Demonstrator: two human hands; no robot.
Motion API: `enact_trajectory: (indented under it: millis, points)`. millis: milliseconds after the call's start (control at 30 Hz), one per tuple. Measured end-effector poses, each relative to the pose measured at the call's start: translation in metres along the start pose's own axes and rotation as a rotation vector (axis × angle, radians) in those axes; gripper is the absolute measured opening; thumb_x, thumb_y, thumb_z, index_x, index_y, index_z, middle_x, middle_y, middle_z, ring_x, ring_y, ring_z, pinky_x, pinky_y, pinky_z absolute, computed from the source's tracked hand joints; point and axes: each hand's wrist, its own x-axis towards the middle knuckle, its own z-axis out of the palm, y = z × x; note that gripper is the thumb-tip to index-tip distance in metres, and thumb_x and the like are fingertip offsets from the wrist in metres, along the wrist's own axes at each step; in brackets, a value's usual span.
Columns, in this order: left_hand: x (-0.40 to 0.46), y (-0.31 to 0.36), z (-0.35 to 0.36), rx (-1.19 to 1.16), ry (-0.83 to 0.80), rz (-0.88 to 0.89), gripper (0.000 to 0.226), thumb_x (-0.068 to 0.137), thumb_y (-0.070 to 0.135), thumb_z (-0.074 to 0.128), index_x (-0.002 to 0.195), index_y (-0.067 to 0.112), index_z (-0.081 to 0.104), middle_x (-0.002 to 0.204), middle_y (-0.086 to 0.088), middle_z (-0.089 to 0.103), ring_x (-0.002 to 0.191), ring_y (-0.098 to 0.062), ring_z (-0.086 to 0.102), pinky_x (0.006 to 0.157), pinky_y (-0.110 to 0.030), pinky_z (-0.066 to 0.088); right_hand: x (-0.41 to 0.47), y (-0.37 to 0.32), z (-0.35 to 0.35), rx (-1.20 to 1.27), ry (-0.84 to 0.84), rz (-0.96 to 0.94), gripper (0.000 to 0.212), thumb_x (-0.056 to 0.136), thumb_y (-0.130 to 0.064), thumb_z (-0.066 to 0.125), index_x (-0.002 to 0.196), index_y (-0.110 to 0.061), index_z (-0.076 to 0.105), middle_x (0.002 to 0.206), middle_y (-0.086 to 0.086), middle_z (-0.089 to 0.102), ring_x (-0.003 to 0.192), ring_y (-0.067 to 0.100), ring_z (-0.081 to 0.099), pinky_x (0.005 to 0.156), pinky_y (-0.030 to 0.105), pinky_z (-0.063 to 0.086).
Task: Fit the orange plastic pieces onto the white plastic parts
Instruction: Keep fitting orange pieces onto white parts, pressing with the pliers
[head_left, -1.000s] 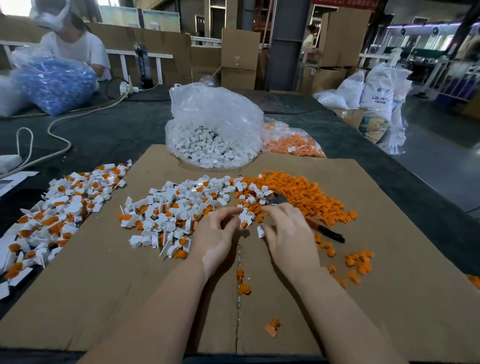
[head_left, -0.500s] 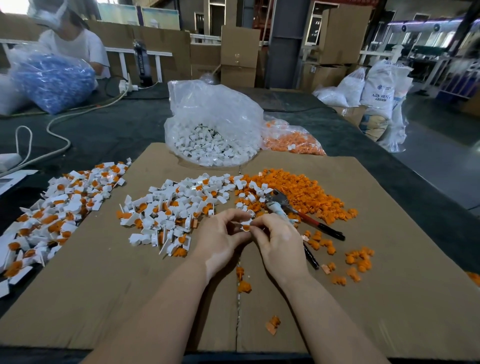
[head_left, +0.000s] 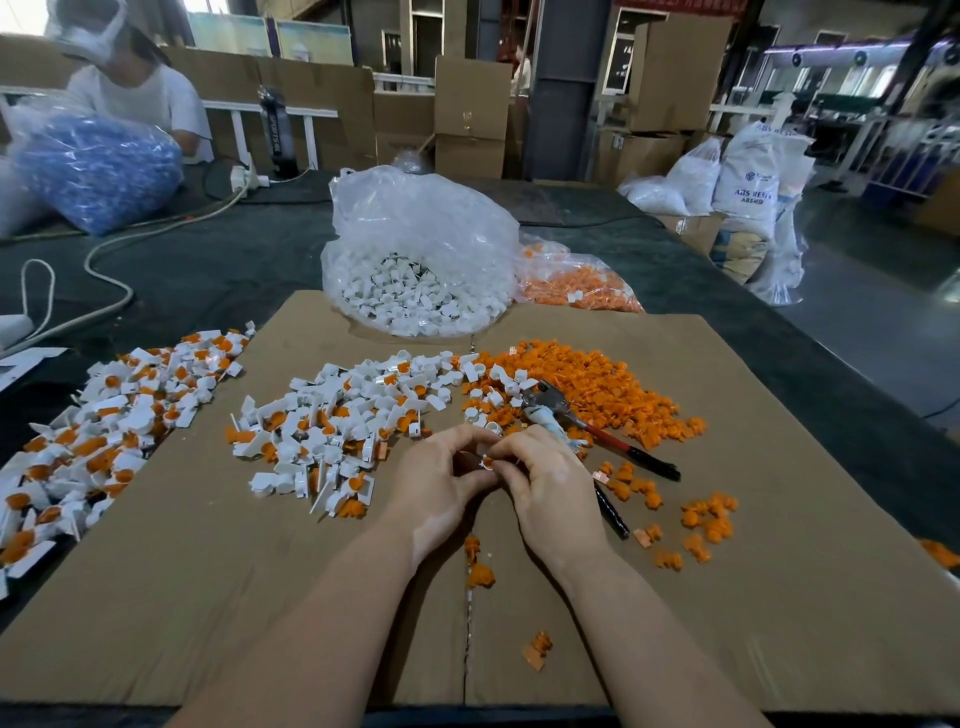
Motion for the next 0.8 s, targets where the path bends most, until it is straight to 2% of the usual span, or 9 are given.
enact_trajectory:
  millis: [100, 233, 333, 467, 567, 667, 733, 800]
  points:
    - [0.000, 0.001, 0.001, 0.015, 0.005, 0.013, 0.023, 0.079, 0.020, 0.072, 0.098, 0.031, 0.064, 0.084, 0.018, 0.059, 0.082, -0.002, 0.055, 0.067, -0.006, 0.037, 0.000, 0.000, 0.000, -0.007, -0.003, -0.009, 0.007, 0.084, -0.005, 0.063, 0.087, -0.009, 0.067, 0.088, 0.001, 0.062, 0.088, 0.014, 0.055, 0.077, 0.022, 0.043]
    - [-0.001, 0.002, 0.001, 0.043, 0.004, 0.039, 0.021, 0.080, 0.021, 0.071, 0.098, 0.029, 0.065, 0.086, 0.018, 0.060, 0.080, 0.001, 0.054, 0.066, -0.002, 0.038, 0.001, -0.001, 0.000, -0.005, -0.007, -0.012, 0.008, 0.085, -0.004, 0.062, 0.086, -0.011, 0.065, 0.087, -0.002, 0.059, 0.086, 0.013, 0.053, 0.075, 0.027, 0.045]
    - [-0.001, 0.003, 0.001, 0.052, 0.003, 0.033, 0.022, 0.080, 0.021, 0.071, 0.100, 0.027, 0.064, 0.086, 0.017, 0.059, 0.083, -0.003, 0.055, 0.066, -0.004, 0.037, 0.001, -0.001, 0.000, -0.011, -0.011, -0.025, 0.009, 0.084, -0.004, 0.062, 0.085, -0.012, 0.065, 0.087, -0.002, 0.059, 0.086, 0.013, 0.053, 0.075, 0.029, 0.046]
    - [-0.001, 0.003, 0.002, 0.047, 0.038, -0.009, 0.025, 0.082, 0.020, 0.069, 0.101, 0.029, 0.054, 0.093, 0.009, 0.060, 0.079, -0.001, 0.054, 0.063, -0.004, 0.039, 0.000, -0.001, 0.000, -0.009, 0.021, -0.023, 0.011, 0.084, -0.005, 0.064, 0.090, -0.013, 0.069, 0.087, -0.001, 0.061, 0.088, 0.013, 0.055, 0.077, 0.025, 0.046]
    - [0.002, 0.001, 0.003, 0.092, 0.080, -0.012, 0.019, 0.085, 0.017, 0.065, 0.093, 0.028, 0.053, 0.097, 0.005, 0.057, 0.081, -0.003, 0.051, 0.064, -0.007, 0.038, 0.000, -0.002, 0.000, -0.036, 0.052, -0.023, 0.011, 0.084, -0.005, 0.065, 0.091, -0.011, 0.070, 0.086, 0.000, 0.063, 0.086, 0.014, 0.057, 0.077, 0.024, 0.047]
    - [0.004, -0.003, 0.005, 0.169, 0.137, -0.044, 0.012, 0.086, 0.016, 0.063, 0.092, 0.026, 0.060, 0.103, 0.003, 0.055, 0.088, -0.007, 0.049, 0.074, -0.015, 0.039, 0.000, -0.001, 0.000, -0.055, 0.059, -0.001, 0.009, 0.083, -0.005, 0.065, 0.089, -0.009, 0.070, 0.086, 0.001, 0.063, 0.086, 0.014, 0.058, 0.078, 0.019, 0.043]
    - [0.006, -0.006, 0.007, 0.211, 0.196, -0.079, 0.017, 0.088, 0.011, 0.060, 0.102, 0.019, 0.065, 0.109, 0.001, 0.056, 0.098, -0.011, 0.050, 0.085, -0.020, 0.040, 0.000, 0.000, 0.001, -0.072, 0.047, 0.015, 0.009, 0.084, -0.005, 0.064, 0.090, -0.008, 0.070, 0.088, 0.001, 0.064, 0.087, 0.015, 0.058, 0.080, 0.017, 0.040]
    - [0.008, -0.007, 0.009, 0.280, 0.230, -0.106, 0.026, 0.089, 0.008, 0.056, 0.114, 0.015, 0.063, 0.117, -0.002, 0.054, 0.113, -0.019, 0.046, 0.096, -0.024, 0.037, 0.000, 0.001, 0.002, -0.080, 0.037, 0.026, 0.010, 0.085, -0.004, 0.063, 0.091, -0.008, 0.070, 0.088, 0.001, 0.064, 0.088, 0.015, 0.057, 0.080, 0.018, 0.040]
